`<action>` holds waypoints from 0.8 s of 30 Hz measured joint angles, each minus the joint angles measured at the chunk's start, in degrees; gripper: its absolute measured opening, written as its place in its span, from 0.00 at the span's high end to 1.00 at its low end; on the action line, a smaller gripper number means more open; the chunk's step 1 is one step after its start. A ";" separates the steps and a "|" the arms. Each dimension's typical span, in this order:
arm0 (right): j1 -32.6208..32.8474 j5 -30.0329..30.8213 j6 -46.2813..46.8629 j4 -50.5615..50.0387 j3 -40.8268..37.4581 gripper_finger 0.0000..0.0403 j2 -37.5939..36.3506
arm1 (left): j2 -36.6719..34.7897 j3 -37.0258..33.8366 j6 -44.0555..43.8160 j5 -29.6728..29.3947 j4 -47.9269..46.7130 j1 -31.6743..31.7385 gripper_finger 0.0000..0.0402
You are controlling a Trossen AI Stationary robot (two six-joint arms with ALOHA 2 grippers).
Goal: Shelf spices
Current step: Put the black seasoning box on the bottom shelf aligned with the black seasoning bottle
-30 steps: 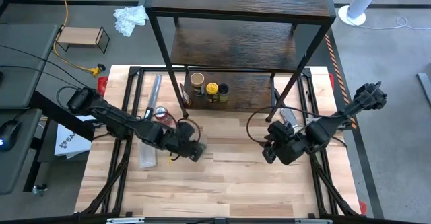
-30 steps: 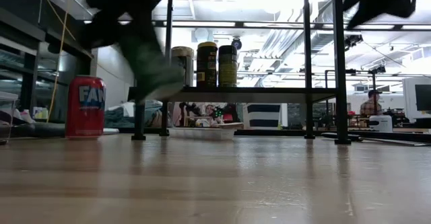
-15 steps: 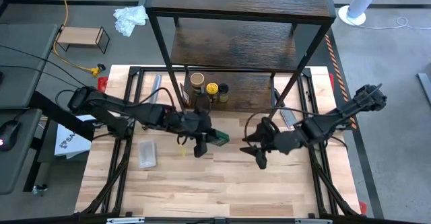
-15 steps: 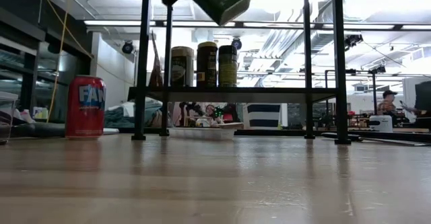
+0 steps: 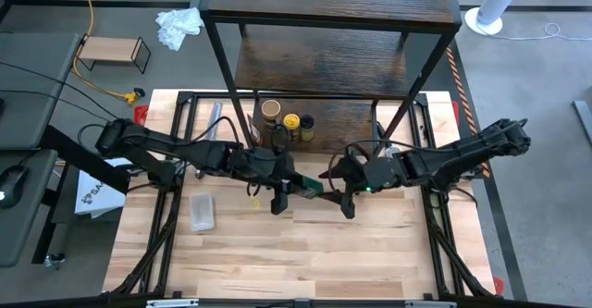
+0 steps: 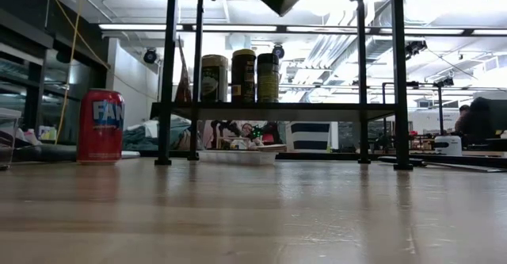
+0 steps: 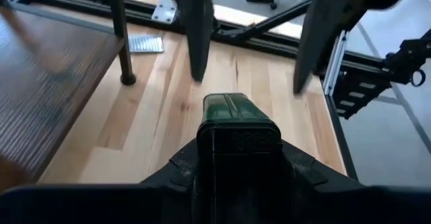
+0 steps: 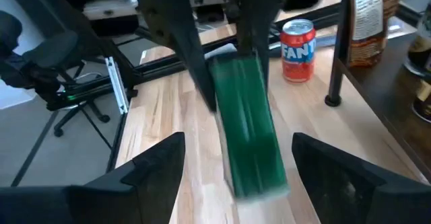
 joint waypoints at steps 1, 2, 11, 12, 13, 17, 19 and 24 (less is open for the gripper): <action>-0.28 -1.18 -0.28 0.86 0.02 0.33 0.42 | 0.23 0.00 0.02 0.00 0.76 0.00 0.73; -0.37 -2.03 -0.67 1.32 0.02 0.33 0.93 | 0.54 0.00 0.00 -0.03 0.80 0.03 0.73; -0.48 -4.93 -2.97 2.90 0.02 0.33 3.46 | 2.03 -0.09 0.00 -0.83 2.19 0.04 0.73; -0.44 -4.98 -2.82 2.64 0.02 0.33 3.48 | 2.01 -0.09 0.44 -0.99 2.82 0.04 0.73; -0.42 -4.94 -2.82 2.69 0.02 0.33 3.66 | 1.90 -0.09 0.99 -1.00 3.08 0.04 0.73; -0.69 -3.88 -2.84 2.40 0.02 0.36 3.89 | 1.79 -0.09 1.32 -0.99 3.27 0.11 0.73; -1.08 -4.96 -2.84 2.22 0.02 0.40 3.87 | 1.79 -0.09 1.30 -0.64 3.66 0.11 0.73; -1.09 -5.86 -2.87 1.24 0.02 0.59 3.85 | 1.77 -0.09 1.88 -0.35 6.45 -0.26 0.73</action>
